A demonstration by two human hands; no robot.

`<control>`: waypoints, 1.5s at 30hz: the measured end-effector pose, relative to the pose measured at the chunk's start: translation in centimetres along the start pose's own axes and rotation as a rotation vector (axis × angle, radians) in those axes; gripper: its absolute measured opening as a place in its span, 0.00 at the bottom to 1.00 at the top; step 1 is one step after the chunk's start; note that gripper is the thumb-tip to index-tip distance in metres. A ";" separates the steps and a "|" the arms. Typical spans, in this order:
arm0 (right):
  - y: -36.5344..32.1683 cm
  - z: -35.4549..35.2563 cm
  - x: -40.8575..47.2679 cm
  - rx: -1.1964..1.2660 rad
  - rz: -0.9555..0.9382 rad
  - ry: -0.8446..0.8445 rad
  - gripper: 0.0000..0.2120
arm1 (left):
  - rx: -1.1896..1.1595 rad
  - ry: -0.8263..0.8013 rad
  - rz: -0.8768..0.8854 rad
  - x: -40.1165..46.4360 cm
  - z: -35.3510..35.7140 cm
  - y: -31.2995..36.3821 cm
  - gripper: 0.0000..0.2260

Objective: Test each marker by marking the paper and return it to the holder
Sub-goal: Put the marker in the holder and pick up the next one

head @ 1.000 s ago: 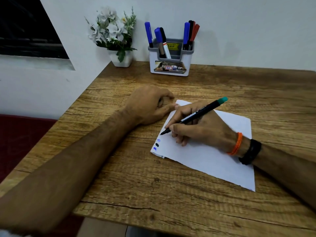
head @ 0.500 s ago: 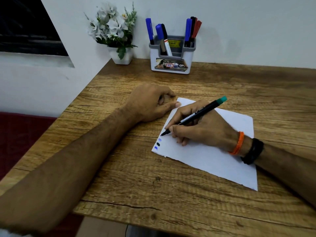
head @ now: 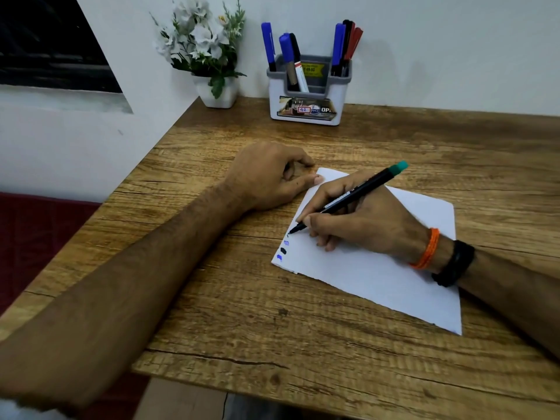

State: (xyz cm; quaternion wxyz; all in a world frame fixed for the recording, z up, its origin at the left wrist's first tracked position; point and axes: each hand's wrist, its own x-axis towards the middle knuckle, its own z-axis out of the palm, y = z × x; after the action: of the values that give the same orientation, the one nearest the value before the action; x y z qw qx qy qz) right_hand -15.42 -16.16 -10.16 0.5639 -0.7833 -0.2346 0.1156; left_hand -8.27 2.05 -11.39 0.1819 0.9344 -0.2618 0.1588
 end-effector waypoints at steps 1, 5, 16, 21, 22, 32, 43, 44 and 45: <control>0.0 0.0 0.0 -0.002 -0.002 -0.003 0.02 | -0.002 0.002 0.002 0.0 0.0 0.0 0.23; 0.0 0.0 0.0 -0.005 0.010 -0.004 0.02 | -0.013 0.003 0.004 0.0 -0.1 0.1 0.23; -0.2 0.1 -0.1 -0.004 0.010 -0.008 0.03 | -0.012 -0.004 0.011 -0.1 -0.1 0.2 0.23; -0.2 0.2 0.0 -0.009 0.015 -0.005 0.04 | -0.012 0.010 0.009 -0.2 -0.1 0.0 0.23; -0.2 0.3 0.0 -0.013 0.015 -0.006 0.04 | -0.007 0.009 0.009 -0.2 -0.1 0.0 0.23; 0.0 0.3 0.1 -0.011 0.008 0.009 0.03 | -0.011 0.005 0.013 -0.2 0.0 -0.2 0.24; 0.1 0.2 0.0 -0.005 -0.010 0.006 0.03 | -0.014 0.011 0.026 -0.1 0.1 -0.3 0.23; 0.1 0.2 0.1 -0.007 -0.012 0.000 0.03 | -0.009 0.009 0.025 -0.1 0.1 -0.3 0.23; 0.2 0.2 0.1 -0.008 -0.013 -0.009 0.02 | -0.006 0.009 0.022 -0.2 0.1 -0.3 0.23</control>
State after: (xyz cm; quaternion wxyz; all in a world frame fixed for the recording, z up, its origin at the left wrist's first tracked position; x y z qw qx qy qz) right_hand -15.34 -16.01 -10.41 0.5604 -0.7835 -0.2427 0.1146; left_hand -8.22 2.33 -11.63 0.1840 0.9302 -0.2720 0.1641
